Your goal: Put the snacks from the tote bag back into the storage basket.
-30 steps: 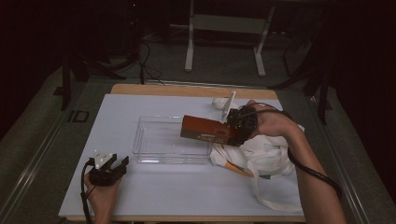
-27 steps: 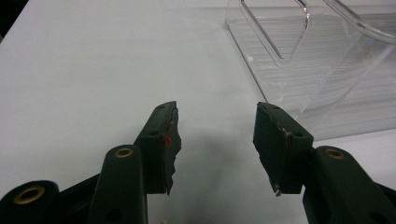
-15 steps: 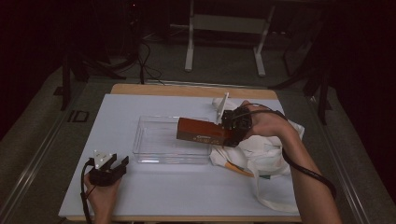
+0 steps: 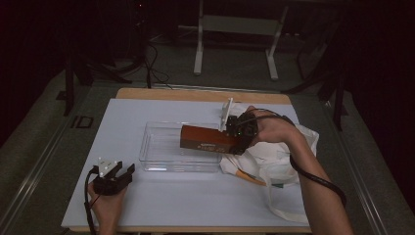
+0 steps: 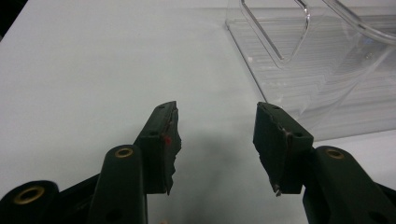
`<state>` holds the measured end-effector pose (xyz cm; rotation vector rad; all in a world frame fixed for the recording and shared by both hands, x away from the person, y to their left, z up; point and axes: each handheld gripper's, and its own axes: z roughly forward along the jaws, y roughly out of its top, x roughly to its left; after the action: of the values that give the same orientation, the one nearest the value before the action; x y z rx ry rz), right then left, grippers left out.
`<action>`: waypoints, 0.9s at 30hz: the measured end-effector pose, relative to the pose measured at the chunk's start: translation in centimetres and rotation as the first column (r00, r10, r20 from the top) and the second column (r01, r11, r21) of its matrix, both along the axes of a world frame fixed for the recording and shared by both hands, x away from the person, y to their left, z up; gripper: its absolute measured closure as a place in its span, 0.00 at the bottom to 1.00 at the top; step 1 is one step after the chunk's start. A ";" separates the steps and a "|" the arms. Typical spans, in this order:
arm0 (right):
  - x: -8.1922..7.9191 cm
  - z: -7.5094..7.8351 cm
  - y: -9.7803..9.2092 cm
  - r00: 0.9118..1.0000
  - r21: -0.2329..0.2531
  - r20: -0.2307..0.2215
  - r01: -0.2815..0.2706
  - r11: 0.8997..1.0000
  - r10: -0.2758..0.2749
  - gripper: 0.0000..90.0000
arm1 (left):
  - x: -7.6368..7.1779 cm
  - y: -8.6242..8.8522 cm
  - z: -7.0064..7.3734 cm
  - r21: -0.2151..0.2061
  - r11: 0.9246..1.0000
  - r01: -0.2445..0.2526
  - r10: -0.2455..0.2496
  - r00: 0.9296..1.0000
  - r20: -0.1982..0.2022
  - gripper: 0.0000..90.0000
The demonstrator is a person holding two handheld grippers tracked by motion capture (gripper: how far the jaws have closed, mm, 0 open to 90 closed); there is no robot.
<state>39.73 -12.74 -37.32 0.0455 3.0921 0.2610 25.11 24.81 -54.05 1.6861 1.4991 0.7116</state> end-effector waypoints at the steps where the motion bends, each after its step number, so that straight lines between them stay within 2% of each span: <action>1: 0.0 0.0 0.1 1.000 0.000 -0.001 0.002 1.000 -0.002 0.48 | 0.0 0.0 0.0 0.000 1.000 0.000 0.000 1.000 0.000 0.56; 10: 0.2 -0.1 0.8 1.000 0.003 0.006 -0.006 1.000 0.006 0.48 | 0.0 0.0 0.0 0.000 1.000 0.000 0.000 1.000 0.000 0.56; 27: 0.3 -0.4 2.8 1.000 -0.015 -0.011 -0.024 1.000 0.024 0.48 | 0.0 0.0 0.0 -0.002 1.000 0.001 -0.001 1.000 0.001 0.56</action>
<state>40.02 -9.92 -37.75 0.0099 3.1072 0.2391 25.10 24.83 -54.04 1.6840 1.4979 0.7102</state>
